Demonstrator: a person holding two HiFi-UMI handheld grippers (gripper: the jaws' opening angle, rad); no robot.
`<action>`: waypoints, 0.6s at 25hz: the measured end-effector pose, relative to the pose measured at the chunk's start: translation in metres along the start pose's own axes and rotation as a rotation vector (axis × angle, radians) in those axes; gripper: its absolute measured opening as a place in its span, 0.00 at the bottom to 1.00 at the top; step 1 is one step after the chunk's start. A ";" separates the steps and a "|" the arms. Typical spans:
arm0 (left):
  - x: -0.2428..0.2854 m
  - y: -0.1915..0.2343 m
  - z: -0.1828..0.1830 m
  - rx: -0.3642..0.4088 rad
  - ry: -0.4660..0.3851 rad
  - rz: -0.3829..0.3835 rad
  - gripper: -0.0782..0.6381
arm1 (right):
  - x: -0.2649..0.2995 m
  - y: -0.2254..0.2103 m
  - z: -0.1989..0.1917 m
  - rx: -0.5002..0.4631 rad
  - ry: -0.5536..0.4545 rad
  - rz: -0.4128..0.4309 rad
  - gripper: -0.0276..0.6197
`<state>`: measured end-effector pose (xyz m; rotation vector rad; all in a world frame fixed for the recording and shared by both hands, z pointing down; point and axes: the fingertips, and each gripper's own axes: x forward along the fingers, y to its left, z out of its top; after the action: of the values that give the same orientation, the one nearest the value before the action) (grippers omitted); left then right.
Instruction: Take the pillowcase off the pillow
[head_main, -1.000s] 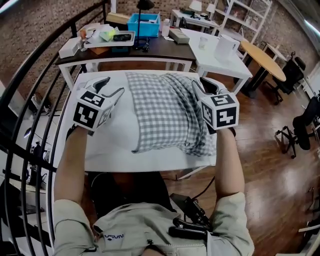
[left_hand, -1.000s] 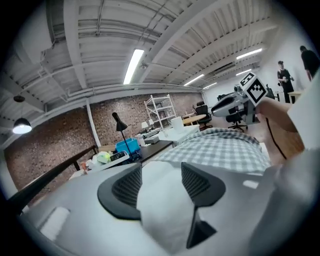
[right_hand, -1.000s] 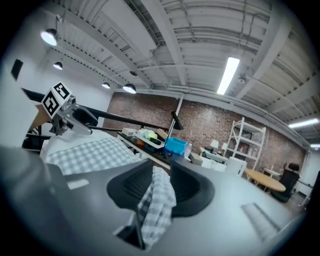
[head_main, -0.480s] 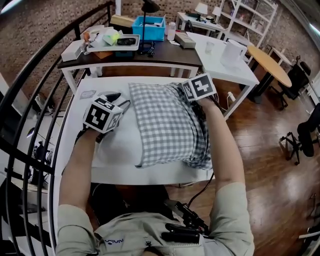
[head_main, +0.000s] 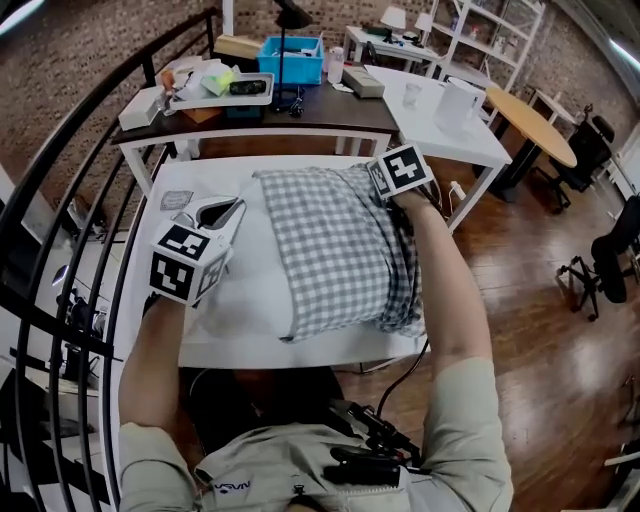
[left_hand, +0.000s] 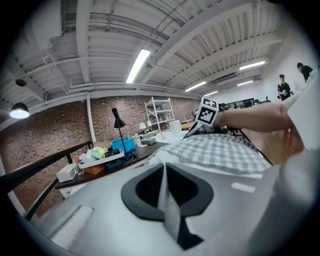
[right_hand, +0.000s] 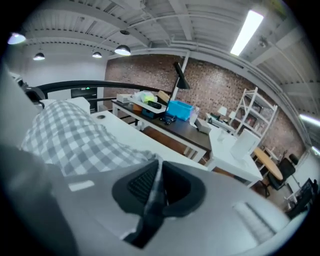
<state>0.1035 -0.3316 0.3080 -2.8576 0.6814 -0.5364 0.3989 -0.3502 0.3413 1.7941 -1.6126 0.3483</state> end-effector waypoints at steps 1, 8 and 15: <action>-0.009 0.003 0.007 -0.013 -0.024 0.000 0.13 | -0.006 -0.006 0.004 0.000 -0.013 -0.019 0.07; -0.060 0.023 0.035 -0.058 -0.121 0.051 0.13 | -0.044 -0.055 0.016 -0.077 -0.044 -0.220 0.07; -0.062 0.052 0.009 -0.195 -0.119 0.075 0.13 | -0.058 -0.125 -0.040 -0.032 0.064 -0.414 0.07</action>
<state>0.0343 -0.3484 0.2685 -2.9976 0.8591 -0.3015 0.5161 -0.2816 0.2960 2.0118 -1.1577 0.1839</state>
